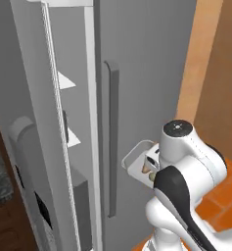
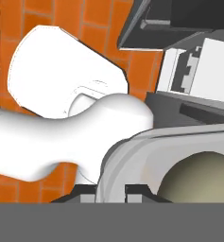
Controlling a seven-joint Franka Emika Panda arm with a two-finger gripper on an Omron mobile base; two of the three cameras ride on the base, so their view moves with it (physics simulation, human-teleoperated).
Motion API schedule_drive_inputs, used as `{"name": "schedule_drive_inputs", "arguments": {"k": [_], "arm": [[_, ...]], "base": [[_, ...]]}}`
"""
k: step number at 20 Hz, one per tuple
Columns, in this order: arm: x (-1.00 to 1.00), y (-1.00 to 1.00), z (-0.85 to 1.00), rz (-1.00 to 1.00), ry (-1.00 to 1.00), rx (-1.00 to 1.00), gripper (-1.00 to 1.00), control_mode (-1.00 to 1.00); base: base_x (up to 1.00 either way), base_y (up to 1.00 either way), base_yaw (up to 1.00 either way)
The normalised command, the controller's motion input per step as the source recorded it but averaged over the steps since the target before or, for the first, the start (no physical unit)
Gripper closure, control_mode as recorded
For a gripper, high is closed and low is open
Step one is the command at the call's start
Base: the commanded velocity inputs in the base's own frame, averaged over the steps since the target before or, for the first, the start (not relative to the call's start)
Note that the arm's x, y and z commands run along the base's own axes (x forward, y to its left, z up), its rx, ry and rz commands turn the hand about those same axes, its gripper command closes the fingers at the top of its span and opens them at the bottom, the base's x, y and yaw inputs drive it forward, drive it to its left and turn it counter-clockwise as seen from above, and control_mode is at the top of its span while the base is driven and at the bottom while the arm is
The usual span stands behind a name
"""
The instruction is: Take the meat container that has the steak and place it on the second highest rack of the freezer. Then take the vegetable container that has the sweet potato and mushroom and place it on the highest rack of the freezer.
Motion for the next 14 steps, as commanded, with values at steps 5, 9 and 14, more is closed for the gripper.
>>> {"name": "schedule_drive_inputs", "arguments": {"k": [5, 9, 14], "arm": [[0.00, 0.00, 0.00, 0.00, 0.00, 0.00, 1.00, 1.00], [0.00, 0.00, 0.00, 0.00, 0.00, 0.00, 1.00, 1.00], [0.00, 0.00, 0.00, 0.00, 0.00, 0.00, 1.00, 1.00]], "base": [[0.68, -0.29, 0.41], [0.44, 0.00, 0.54], [0.30, -0.01, 0.52]]}}
